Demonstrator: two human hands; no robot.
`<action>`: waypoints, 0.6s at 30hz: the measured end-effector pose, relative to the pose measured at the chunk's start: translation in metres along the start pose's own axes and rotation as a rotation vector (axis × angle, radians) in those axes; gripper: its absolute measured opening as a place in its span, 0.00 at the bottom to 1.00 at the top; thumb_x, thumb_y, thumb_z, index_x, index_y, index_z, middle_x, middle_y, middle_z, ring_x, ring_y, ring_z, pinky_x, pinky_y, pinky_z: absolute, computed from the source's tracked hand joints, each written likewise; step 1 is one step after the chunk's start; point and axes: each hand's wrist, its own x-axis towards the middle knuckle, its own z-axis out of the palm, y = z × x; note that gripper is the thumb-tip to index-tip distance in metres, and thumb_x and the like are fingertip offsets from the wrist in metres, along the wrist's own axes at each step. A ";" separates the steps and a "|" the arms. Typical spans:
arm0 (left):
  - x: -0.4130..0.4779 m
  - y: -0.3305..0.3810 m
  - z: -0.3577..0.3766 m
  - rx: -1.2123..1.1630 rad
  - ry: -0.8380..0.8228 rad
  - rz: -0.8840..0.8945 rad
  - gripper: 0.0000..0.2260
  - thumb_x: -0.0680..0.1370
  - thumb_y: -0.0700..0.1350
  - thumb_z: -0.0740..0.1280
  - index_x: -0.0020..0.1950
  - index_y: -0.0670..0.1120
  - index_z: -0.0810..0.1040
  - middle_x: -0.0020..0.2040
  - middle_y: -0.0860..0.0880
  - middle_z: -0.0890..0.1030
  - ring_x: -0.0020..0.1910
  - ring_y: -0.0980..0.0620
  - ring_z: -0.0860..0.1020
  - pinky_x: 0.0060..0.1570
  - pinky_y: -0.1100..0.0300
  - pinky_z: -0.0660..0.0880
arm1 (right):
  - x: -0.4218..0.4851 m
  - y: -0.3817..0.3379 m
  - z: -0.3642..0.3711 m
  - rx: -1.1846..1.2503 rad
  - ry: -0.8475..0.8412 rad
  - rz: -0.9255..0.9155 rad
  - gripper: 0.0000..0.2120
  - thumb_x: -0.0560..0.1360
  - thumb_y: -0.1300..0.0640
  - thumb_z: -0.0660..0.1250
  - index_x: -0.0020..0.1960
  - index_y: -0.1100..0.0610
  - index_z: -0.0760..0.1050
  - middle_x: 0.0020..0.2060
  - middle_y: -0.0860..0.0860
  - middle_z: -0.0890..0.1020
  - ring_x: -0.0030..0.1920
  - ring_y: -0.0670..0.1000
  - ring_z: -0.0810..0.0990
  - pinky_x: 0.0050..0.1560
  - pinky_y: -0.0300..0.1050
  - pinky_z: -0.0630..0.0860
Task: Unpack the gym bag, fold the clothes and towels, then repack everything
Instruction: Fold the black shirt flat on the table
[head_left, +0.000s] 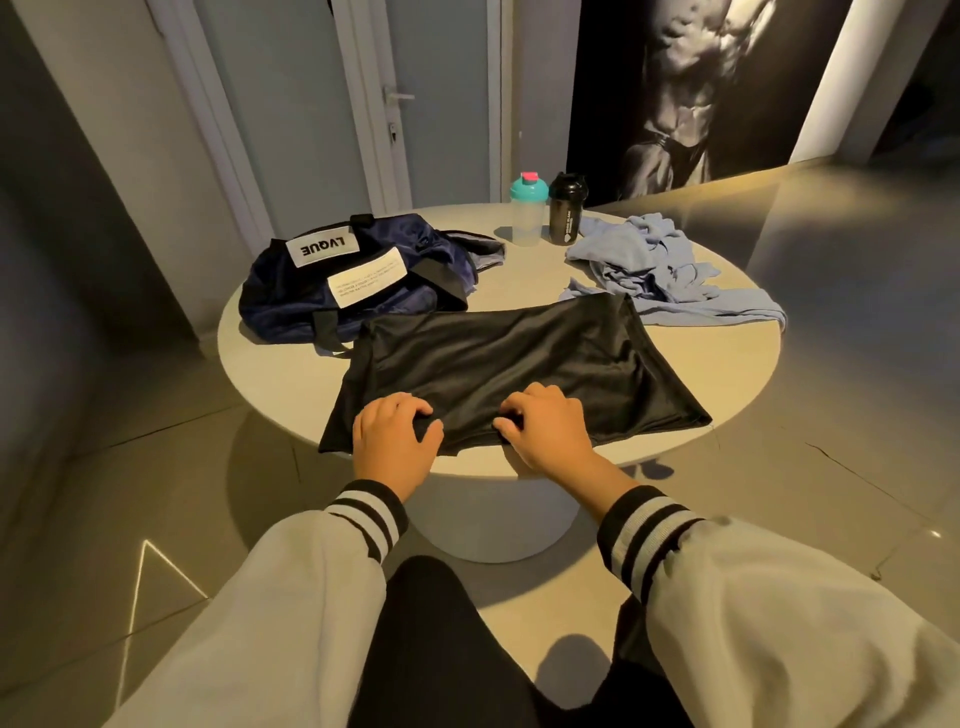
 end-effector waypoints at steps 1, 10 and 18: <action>0.000 0.000 0.000 -0.008 -0.008 -0.007 0.05 0.80 0.51 0.67 0.52 0.51 0.79 0.58 0.51 0.80 0.63 0.47 0.73 0.70 0.49 0.65 | -0.001 -0.002 0.001 0.004 -0.005 0.012 0.14 0.82 0.44 0.61 0.61 0.49 0.78 0.57 0.50 0.78 0.60 0.53 0.73 0.60 0.51 0.68; 0.014 0.009 -0.011 -0.126 -0.012 -0.075 0.07 0.84 0.48 0.61 0.50 0.50 0.76 0.48 0.52 0.78 0.49 0.50 0.74 0.56 0.52 0.74 | 0.006 -0.013 0.002 -0.024 -0.006 0.067 0.04 0.81 0.54 0.64 0.54 0.52 0.76 0.50 0.51 0.78 0.54 0.54 0.74 0.56 0.50 0.68; 0.015 0.002 -0.005 -0.017 -0.112 0.043 0.08 0.84 0.52 0.58 0.51 0.52 0.75 0.51 0.53 0.80 0.58 0.49 0.76 0.77 0.47 0.57 | 0.012 -0.006 0.010 0.006 0.018 0.016 0.11 0.83 0.51 0.60 0.63 0.51 0.75 0.57 0.53 0.76 0.58 0.56 0.74 0.60 0.51 0.69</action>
